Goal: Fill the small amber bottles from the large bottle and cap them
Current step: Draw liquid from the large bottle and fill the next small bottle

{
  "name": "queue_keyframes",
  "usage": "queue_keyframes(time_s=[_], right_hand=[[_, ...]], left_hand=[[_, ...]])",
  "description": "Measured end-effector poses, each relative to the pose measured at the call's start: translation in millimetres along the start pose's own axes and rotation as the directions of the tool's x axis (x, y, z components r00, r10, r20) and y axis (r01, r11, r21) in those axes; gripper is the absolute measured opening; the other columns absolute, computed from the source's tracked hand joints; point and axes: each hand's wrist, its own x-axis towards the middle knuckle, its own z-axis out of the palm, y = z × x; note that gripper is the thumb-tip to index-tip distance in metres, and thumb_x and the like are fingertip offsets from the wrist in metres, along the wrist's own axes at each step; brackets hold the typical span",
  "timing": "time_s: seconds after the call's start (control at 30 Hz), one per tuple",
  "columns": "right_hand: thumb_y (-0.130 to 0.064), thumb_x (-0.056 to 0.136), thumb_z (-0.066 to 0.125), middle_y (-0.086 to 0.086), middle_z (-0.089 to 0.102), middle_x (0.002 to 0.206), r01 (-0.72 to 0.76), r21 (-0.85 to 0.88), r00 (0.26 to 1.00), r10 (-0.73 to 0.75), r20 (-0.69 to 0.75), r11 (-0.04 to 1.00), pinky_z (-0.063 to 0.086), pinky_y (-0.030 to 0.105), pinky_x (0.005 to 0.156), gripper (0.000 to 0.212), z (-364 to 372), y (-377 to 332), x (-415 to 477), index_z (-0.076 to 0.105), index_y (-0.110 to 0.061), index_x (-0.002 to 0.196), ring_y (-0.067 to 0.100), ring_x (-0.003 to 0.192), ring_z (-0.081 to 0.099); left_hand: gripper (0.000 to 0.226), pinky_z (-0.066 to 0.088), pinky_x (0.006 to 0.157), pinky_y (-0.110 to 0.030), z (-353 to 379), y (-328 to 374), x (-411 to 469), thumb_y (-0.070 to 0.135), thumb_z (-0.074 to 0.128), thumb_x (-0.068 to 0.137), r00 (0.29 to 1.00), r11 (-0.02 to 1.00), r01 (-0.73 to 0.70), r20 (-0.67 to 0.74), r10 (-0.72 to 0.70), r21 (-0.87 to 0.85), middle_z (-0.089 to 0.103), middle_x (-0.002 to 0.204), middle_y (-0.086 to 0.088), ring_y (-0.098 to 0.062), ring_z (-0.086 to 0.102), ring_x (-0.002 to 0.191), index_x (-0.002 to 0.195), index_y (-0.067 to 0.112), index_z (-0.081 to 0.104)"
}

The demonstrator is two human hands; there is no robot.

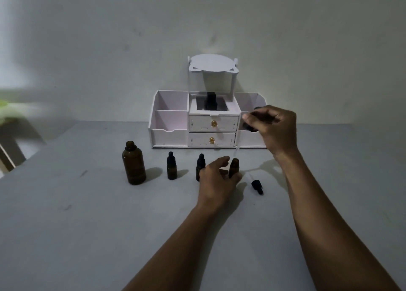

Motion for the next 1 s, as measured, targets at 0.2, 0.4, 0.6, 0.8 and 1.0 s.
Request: queue_keyframes(time_s=[0.2,0.4,0.6,0.8,1.0], right_hand=[[-0.01,0.081,0.079,-0.017,0.073,0.066,0.109,0.179,0.993,-0.097,-0.073,0.978,0.056,0.022,0.067,0.005,15.5,-45.2,8.6,0.076,-0.012,0.084,0.007,0.063,0.07],[-0.01,0.082,0.08,-0.012,0.075,0.07,0.106,0.345,0.994,-0.112,-0.003,0.932,0.06,0.027,0.07,0.009,72.5,-86.2,10.0,0.077,-0.009,0.09,0.011,0.069,0.073],[-0.008,0.083,0.079,-0.003,0.076,0.074,0.015,0.44,0.994,-0.062,0.094,0.898,0.062,0.032,0.072,0.006,136.0,-109.0,0.1,0.077,-0.011,0.088,0.016,0.071,0.075],[-0.016,0.083,0.08,0.003,0.077,0.081,-0.034,0.387,0.987,-0.031,0.16,0.921,0.062,0.042,0.081,0.006,172.7,-101.6,-7.1,0.078,-0.013,0.088,0.019,0.079,0.075],[-0.017,0.082,0.08,0.002,0.077,0.081,-0.049,0.361,0.983,-0.02,0.185,0.931,0.062,0.039,0.082,0.003,182.8,-91.8,-8.0,0.078,-0.018,0.084,0.017,0.079,0.075]], left_hand=[[0.05,0.05,0.071,-0.006,-53.6,9.3,-25.1,0.03,0.074,0.086,0.978,0.99,-0.135,-0.154,0.141,0.046,0.064,0.121,0.01,0.002,0.061,0.095,0.133,0.025,0.058],[0.031,0.057,0.069,-0.017,-151.4,-8.7,-32.7,0.019,0.077,0.084,0.833,0.976,-0.217,-0.519,0.189,0.006,0.072,0.098,0.007,-0.002,0.07,0.084,0.114,0.023,0.069],[0.063,0.058,0.074,-0.021,-227.5,-57.2,-17.1,0.026,0.085,0.075,0.847,0.995,-0.097,-0.521,0.101,0.036,0.066,0.114,0.006,-0.005,0.067,0.099,0.132,0.025,0.058],[0.088,0.056,0.091,-0.03,-231.2,-82.2,-1.9,0.042,0.088,0.056,0.981,0.998,0.002,-0.193,-0.014,-0.06,0.066,0.124,0.006,-0.009,0.065,0.111,0.137,0.029,0.057],[0.051,0.054,0.094,-0.029,-229.9,-84.7,0.1,0.019,0.085,0.073,0.994,1.0,-0.007,-0.112,0.009,0.016,0.073,0.11,0.007,-0.009,0.068,0.105,0.121,0.025,0.068]])
